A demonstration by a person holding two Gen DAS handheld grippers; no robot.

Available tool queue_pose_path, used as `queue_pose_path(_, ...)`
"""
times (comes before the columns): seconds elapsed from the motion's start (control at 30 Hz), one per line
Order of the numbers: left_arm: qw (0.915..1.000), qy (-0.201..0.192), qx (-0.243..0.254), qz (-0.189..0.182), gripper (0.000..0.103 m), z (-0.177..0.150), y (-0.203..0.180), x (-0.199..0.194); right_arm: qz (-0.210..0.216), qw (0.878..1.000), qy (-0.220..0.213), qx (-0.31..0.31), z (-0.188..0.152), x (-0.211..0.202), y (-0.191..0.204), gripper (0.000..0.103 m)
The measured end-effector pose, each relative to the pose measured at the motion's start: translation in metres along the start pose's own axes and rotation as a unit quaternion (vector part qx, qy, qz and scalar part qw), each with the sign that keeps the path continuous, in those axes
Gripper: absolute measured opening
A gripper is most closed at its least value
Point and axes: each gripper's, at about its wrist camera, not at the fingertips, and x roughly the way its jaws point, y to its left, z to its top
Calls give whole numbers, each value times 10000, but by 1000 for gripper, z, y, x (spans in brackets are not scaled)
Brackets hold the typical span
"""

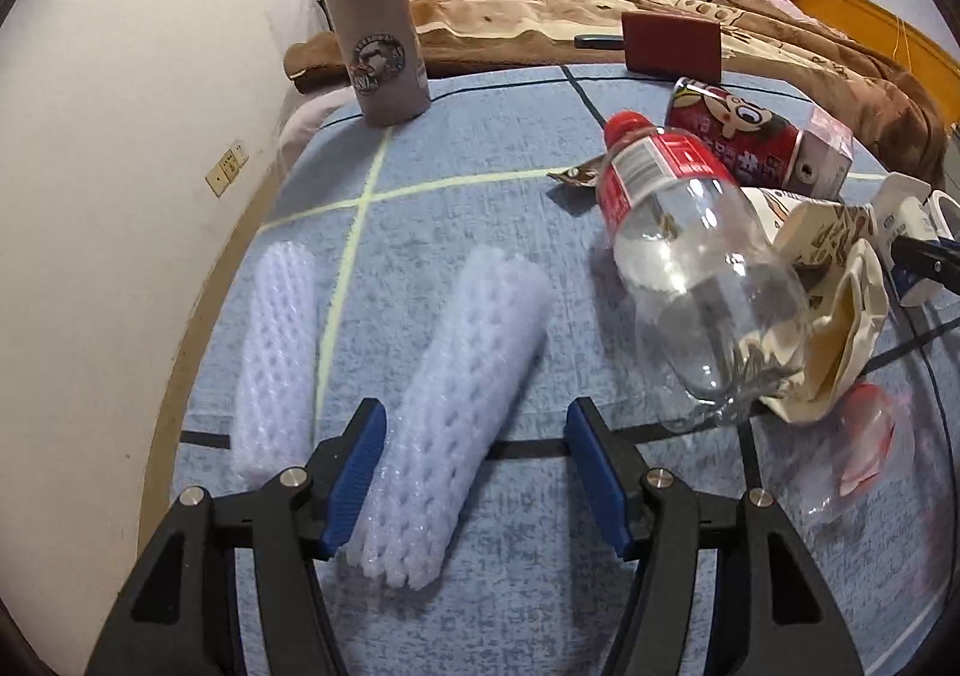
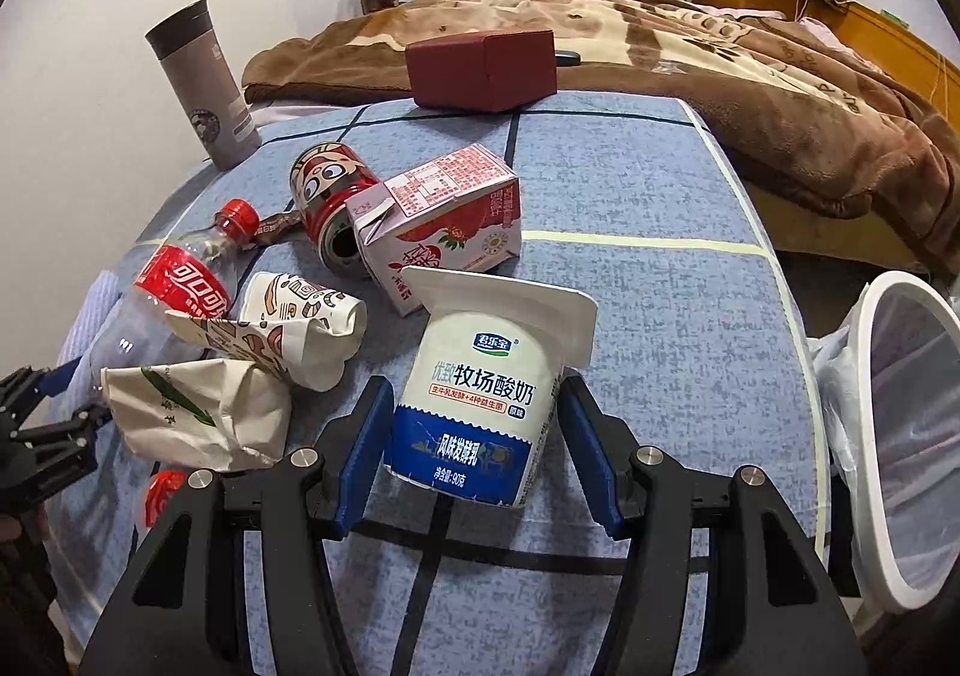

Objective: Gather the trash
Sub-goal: 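Grasp the white foam net sleeve with the left tool while the right tool lifts the yogurt cup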

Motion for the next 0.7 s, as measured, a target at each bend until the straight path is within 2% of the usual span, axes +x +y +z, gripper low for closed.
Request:
queue_pose_path(0.1, 9998, -17, -215, -23, 53, 0, 5, -3, 39, 10000, -8, 18, -1, 0, -1, 58)
queue_pose_path(0.17, 9994, 2, -339, -18, 40, -1, 9, -5, 80, 10000, -17, 12, -1, -1, -2, 58)
queue_pose_path(0.27, 9990, -24, -450, -60, 28, -1, 13, -9, 123, 9999, -46, 12, -2, -1, -4, 58)
queue_pose_path(0.37, 9980, -50, -582, -252, 24, -1, 14, -11, 159, 9998, -67, 52, -3, -2, -6, 58)
queue_pose_path(0.7, 9922, -186, -1025, -683, 23, -4, 6, -34, 324, 9992, -246, 65, -7, -12, -10, 58)
